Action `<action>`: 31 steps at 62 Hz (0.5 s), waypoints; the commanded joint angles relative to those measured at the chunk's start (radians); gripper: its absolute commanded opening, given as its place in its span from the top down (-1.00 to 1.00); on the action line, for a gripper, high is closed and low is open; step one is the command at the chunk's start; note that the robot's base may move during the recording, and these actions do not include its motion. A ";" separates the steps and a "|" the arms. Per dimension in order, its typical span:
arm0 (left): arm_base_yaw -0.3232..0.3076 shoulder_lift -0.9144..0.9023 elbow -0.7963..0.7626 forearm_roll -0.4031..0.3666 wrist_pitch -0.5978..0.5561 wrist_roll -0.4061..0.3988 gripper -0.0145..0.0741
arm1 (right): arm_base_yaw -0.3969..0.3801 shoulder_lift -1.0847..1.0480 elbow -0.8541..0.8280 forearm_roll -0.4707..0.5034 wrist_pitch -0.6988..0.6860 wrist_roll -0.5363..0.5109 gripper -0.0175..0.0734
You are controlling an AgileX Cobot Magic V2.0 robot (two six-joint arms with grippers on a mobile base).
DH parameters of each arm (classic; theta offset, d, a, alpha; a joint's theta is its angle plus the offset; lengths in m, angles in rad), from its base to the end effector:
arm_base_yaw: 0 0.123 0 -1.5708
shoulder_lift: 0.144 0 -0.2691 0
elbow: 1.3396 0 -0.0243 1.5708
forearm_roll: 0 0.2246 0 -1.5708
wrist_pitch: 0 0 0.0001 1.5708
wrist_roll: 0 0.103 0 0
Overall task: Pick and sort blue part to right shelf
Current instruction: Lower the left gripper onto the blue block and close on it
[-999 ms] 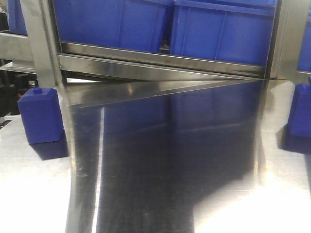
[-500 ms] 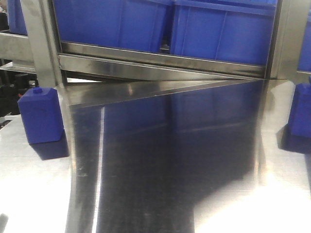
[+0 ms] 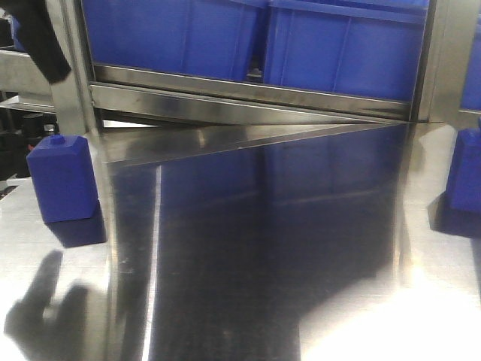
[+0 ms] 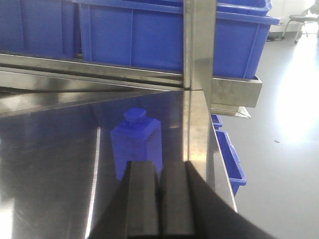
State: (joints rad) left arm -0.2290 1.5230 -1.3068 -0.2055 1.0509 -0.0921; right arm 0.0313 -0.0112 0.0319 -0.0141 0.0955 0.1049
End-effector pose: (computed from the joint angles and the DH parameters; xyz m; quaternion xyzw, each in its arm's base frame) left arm 0.2794 -0.0839 0.2927 0.0341 0.9757 -0.1269 0.1752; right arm 0.0587 0.0017 0.1947 0.0218 0.7170 0.0421 0.6955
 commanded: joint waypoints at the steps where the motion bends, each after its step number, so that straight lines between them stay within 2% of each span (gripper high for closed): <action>1: -0.047 0.017 -0.078 0.126 0.010 -0.144 -0.70 | -0.004 -0.021 -0.022 0.001 -0.079 -0.005 0.54; 5: -0.069 0.046 -0.102 0.135 0.007 -0.180 -0.70 | -0.004 -0.021 -0.022 0.001 -0.079 -0.005 0.54; 10: -0.088 0.091 -0.127 0.131 0.005 -0.187 -0.70 | -0.004 -0.021 -0.022 0.001 -0.079 -0.005 0.54; 15: -0.103 0.128 -0.139 0.127 -0.002 -0.237 -0.70 | -0.004 -0.021 -0.022 0.001 -0.079 -0.005 0.54; 23: -0.103 0.182 -0.140 0.122 -0.001 -0.292 -0.70 | -0.004 -0.021 -0.022 0.001 -0.079 -0.005 0.54; 31: -0.103 0.216 -0.140 0.122 -0.006 -0.299 -0.70 | -0.004 -0.021 -0.022 0.001 -0.080 -0.005 0.54</action>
State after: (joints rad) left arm -0.3255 1.7663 -1.4169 -0.0774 1.0706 -0.3667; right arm 0.0313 -0.0112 0.0319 -0.0141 0.0955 0.1049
